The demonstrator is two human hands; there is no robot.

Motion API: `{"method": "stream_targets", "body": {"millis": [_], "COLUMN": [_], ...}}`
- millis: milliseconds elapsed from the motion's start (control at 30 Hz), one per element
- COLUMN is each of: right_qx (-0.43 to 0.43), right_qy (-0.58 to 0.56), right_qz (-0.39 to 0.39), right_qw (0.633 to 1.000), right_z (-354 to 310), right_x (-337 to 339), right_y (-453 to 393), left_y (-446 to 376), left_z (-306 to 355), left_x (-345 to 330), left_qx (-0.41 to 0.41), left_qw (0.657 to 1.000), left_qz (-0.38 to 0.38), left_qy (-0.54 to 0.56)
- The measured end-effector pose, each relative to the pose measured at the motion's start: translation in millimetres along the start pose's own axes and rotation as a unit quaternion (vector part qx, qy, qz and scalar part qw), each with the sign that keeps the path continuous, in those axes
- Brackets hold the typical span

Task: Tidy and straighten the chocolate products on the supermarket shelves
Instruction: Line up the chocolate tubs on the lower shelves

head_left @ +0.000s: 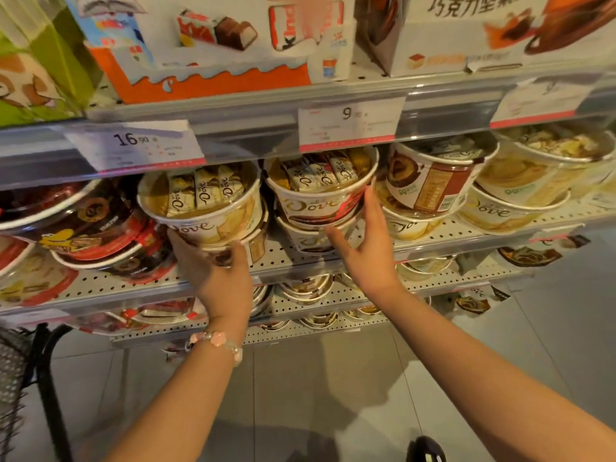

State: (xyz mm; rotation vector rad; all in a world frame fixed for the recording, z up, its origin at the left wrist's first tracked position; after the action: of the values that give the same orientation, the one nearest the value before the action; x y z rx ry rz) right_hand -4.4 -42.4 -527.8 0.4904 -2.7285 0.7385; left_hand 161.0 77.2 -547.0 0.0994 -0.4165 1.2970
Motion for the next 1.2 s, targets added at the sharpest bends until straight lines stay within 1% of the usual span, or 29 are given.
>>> {"method": "stream_targets", "body": {"millis": [67, 167, 267, 300, 400, 433, 500, 567, 633, 833, 1000, 1067, 1133, 1200], "right_qx": [0.016, 0.043, 0.08, 0.092, 0.12, 0.119, 0.091, 0.06, 0.037, -0.069, -0.101, -0.096, -0.1, -0.109], "right_qy": [-0.01, -0.004, 0.02, 0.027, 0.052, 0.064, 0.087, 0.105, 0.11, 0.11, 0.126, 0.131, 0.101, 0.052], "right_qz": [-0.004, 0.029, 0.065, 0.076, 0.113, 0.125, 0.154, 0.184, 0.195, 0.179, 0.163, 0.148, 0.134, 0.113], "right_qw": [1.0, 0.999, 0.994, 0.992, 0.985, 0.983, 0.98, 0.975, 0.974, 0.975, 0.973, 0.976, 0.981, 0.986], "right_z": [2, 7, 15, 19, 38, 47, 62, 74, 82, 95, 102, 105, 113, 122], "right_x": [14, 45, 86, 101, 149, 164, 190, 210, 223, 228, 231, 236, 244, 256], "right_y": [12, 25, 29, 28, 24, 21, 14, 6, -2, -28, -46, -49, -51, -53], "left_y": [21, 53, 90, 103, 140, 149, 162, 170, 173, 172, 154, 148, 145, 141], "left_z": [2, 14, 41, 52, 88, 98, 113, 125, 133, 136, 133, 131, 127, 122], "left_x": [-8, -25, -50, -59, -90, -101, -121, -139, -155, -188, -200, -200, -195, -185], "left_qx": [0.016, 0.027, 0.027, 0.009, -0.082, -0.096, -0.091, -0.06, -0.037, 0.026, 0.044, 0.05, 0.054, 0.023], "left_qw": [1.0, 1.0, 0.999, 0.999, 0.994, 0.992, 0.991, 0.992, 0.992, 0.995, 0.993, 0.991, 0.989, 0.989], "left_qz": [0.003, 0.005, -0.029, -0.039, -0.068, -0.078, -0.091, -0.104, -0.115, -0.087, -0.07, -0.089, -0.127, -0.145], "left_qy": [-0.006, -0.014, 0.007, 0.014, 0.031, 0.03, 0.03, 0.034, 0.028, -0.033, -0.083, -0.085, -0.05, -0.006]}}
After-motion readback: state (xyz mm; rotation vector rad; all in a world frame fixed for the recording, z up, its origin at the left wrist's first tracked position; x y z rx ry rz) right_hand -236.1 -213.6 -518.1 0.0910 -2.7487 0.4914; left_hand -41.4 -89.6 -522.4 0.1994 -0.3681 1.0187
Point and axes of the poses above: each hand's wrist, its own y-axis away from the middle knuckle, its own x-axis out of the back of the hand, z = x × y, the point moved 2 cm from there along -y, towards the middle knuckle, and after that the axes turned 10 degrees about x, right-handed, at the moved point
